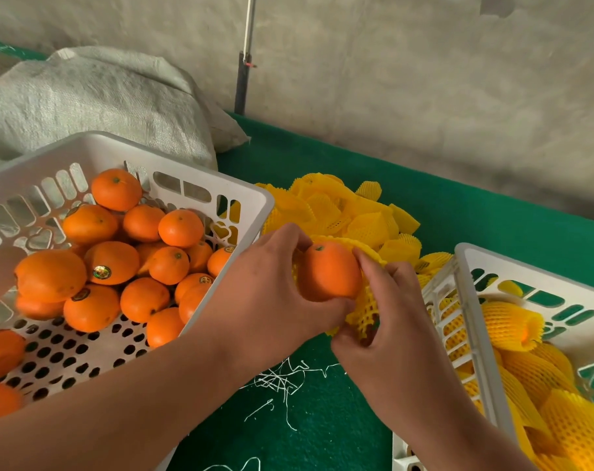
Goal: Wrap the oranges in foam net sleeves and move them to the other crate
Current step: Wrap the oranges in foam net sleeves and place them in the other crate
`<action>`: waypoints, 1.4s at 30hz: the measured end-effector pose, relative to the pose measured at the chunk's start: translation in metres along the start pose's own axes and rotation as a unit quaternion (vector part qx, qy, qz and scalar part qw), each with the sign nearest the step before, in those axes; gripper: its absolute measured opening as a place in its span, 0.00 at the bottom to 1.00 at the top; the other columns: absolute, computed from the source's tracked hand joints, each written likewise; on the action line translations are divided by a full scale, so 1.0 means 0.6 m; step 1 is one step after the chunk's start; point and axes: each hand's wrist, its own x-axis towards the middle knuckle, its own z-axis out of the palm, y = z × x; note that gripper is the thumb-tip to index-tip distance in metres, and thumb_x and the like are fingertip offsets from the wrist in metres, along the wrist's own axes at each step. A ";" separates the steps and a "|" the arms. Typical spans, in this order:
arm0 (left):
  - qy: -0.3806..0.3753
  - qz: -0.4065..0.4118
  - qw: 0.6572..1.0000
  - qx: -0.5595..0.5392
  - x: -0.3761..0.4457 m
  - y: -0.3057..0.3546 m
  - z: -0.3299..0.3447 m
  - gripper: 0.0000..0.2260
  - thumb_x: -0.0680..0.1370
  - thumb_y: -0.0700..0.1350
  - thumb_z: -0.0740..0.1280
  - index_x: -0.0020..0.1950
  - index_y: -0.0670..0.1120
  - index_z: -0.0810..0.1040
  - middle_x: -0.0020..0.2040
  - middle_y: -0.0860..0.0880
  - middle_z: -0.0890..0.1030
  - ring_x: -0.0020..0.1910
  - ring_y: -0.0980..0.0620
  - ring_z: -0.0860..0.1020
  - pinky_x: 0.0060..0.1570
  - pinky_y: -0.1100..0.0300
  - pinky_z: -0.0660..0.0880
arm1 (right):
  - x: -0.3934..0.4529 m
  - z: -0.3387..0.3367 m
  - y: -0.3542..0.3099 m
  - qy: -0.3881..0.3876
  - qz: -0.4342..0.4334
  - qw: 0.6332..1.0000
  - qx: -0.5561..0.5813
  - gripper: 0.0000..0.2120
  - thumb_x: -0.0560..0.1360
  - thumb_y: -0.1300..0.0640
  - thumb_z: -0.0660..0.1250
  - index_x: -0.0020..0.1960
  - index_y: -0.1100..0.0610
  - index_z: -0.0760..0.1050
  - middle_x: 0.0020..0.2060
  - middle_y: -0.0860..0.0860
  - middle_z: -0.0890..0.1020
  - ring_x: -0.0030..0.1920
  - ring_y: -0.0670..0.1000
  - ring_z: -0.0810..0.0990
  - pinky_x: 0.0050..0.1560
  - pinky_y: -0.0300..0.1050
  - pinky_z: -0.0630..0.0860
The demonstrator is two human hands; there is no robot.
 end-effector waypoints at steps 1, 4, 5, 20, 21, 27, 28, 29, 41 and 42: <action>0.012 0.002 1.000 0.008 -0.001 0.001 0.001 0.28 0.65 0.68 0.76 0.59 0.60 0.71 0.52 0.62 0.75 0.49 0.64 0.74 0.43 0.67 0.71 | -0.001 0.002 -0.002 0.003 -0.005 1.000 0.002 0.43 0.73 0.54 0.75 0.77 0.32 0.55 0.60 0.39 0.65 0.46 0.39 0.74 0.48 0.27 0.72; 0.033 0.008 0.999 0.034 -0.004 0.004 0.005 0.30 0.66 0.66 0.77 0.61 0.59 0.69 0.55 0.61 0.72 0.48 0.63 0.72 0.40 0.70 0.67 | -0.004 0.005 -0.010 0.021 -0.026 0.999 -0.002 0.41 0.74 0.53 0.73 0.78 0.33 0.54 0.61 0.39 0.64 0.58 0.36 0.72 0.50 0.26 0.72; 0.038 0.014 0.998 0.043 -0.005 0.005 0.006 0.30 0.66 0.65 0.78 0.61 0.59 0.69 0.55 0.60 0.72 0.48 0.61 0.72 0.41 0.70 0.68 | -0.005 0.006 -0.011 0.030 -0.035 0.999 -0.010 0.41 0.74 0.52 0.71 0.79 0.35 0.55 0.61 0.39 0.63 0.60 0.35 0.70 0.49 0.25 0.73; 0.006 0.065 0.990 0.129 -0.008 0.007 0.009 0.31 0.69 0.61 0.78 0.67 0.58 0.69 0.61 0.57 0.70 0.53 0.58 0.68 0.50 0.64 0.68 | -0.004 -0.003 -0.019 0.032 -0.089 0.995 -0.024 0.33 0.73 0.52 0.67 0.77 0.43 0.67 0.59 0.41 0.66 0.52 0.41 0.76 0.37 0.32 0.77; 0.007 0.067 0.989 0.133 -0.007 0.006 0.009 0.31 0.69 0.60 0.78 0.68 0.58 0.69 0.61 0.58 0.71 0.54 0.59 0.67 0.51 0.64 0.67 | -0.004 -0.005 -0.020 0.033 -0.098 0.995 -0.015 0.31 0.73 0.50 0.66 0.76 0.42 0.69 0.58 0.42 0.67 0.51 0.43 0.76 0.37 0.32 0.76; 0.041 0.140 0.979 0.146 -0.012 0.016 0.007 0.33 0.66 0.55 0.81 0.67 0.52 0.73 0.62 0.53 0.75 0.58 0.53 0.73 0.53 0.59 0.72 | -0.001 -0.016 -0.018 0.127 -0.021 0.990 0.060 0.44 0.70 0.25 0.68 0.80 0.38 0.57 0.65 0.37 0.71 0.66 0.47 0.75 0.50 0.40 0.79; 0.049 0.162 0.975 0.145 -0.013 0.018 0.007 0.33 0.66 0.54 0.82 0.67 0.50 0.74 0.62 0.52 0.76 0.59 0.51 0.74 0.53 0.57 0.74 | -0.001 -0.015 -0.018 0.111 0.010 0.991 0.077 0.49 0.67 0.22 0.67 0.81 0.34 0.52 0.67 0.34 0.69 0.68 0.44 0.73 0.54 0.42 0.80; 0.052 0.184 0.971 0.144 -0.013 0.020 0.007 0.33 0.66 0.54 0.82 0.68 0.49 0.75 0.63 0.52 0.76 0.59 0.50 0.75 0.54 0.56 0.76 | -0.002 -0.012 -0.018 0.090 0.038 0.991 0.090 0.51 0.64 0.20 0.67 0.80 0.30 0.48 0.68 0.31 0.68 0.68 0.40 0.73 0.54 0.43 0.81; 0.001 0.199 0.975 0.099 -0.016 0.007 0.020 0.41 0.66 0.46 0.83 0.73 0.54 0.67 0.70 0.58 0.68 0.68 0.54 0.70 0.65 0.61 0.69 | 0.000 -0.002 -0.007 0.093 0.036 0.988 0.119 0.28 0.69 0.36 0.76 0.65 0.37 0.71 0.55 0.40 0.81 0.49 0.45 0.84 0.41 0.44 0.84; -0.004 0.194 0.977 0.086 -0.017 0.006 0.021 0.40 0.66 0.45 0.82 0.74 0.55 0.66 0.70 0.59 0.67 0.68 0.55 0.70 0.64 0.62 0.69 | 0.000 -0.002 -0.006 0.094 0.040 0.988 0.116 0.27 0.68 0.35 0.76 0.64 0.37 0.71 0.54 0.40 0.81 0.47 0.45 0.84 0.41 0.44 0.84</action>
